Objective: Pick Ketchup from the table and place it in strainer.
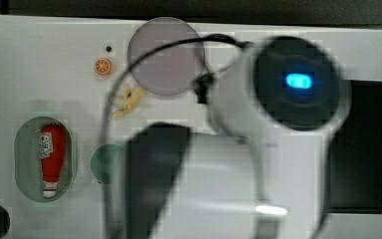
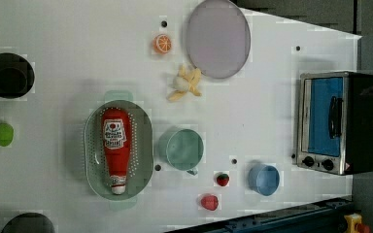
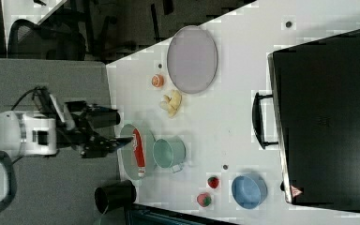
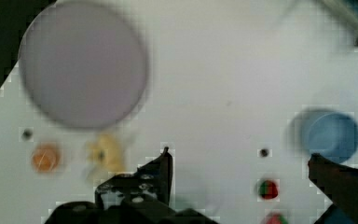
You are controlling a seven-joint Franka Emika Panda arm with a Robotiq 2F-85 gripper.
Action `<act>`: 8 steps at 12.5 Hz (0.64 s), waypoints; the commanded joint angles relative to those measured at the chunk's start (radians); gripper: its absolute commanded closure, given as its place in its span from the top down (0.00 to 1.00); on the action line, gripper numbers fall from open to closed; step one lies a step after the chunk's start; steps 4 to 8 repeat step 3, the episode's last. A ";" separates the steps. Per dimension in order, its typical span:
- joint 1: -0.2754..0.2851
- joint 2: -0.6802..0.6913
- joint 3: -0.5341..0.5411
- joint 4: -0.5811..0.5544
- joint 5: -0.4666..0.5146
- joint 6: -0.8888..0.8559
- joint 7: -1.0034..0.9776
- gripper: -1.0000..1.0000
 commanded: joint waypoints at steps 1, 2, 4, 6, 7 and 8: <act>0.036 -0.014 0.019 0.017 -0.035 -0.008 -0.065 1.00; 0.036 -0.014 0.019 0.016 -0.047 -0.010 -0.064 1.00; 0.036 -0.014 0.019 0.016 -0.048 -0.010 -0.064 1.00; 0.036 -0.014 0.019 0.016 -0.048 -0.010 -0.064 1.00; 0.036 -0.014 0.019 0.016 -0.048 -0.010 -0.064 1.00; 0.036 -0.014 0.019 0.016 -0.048 -0.010 -0.064 1.00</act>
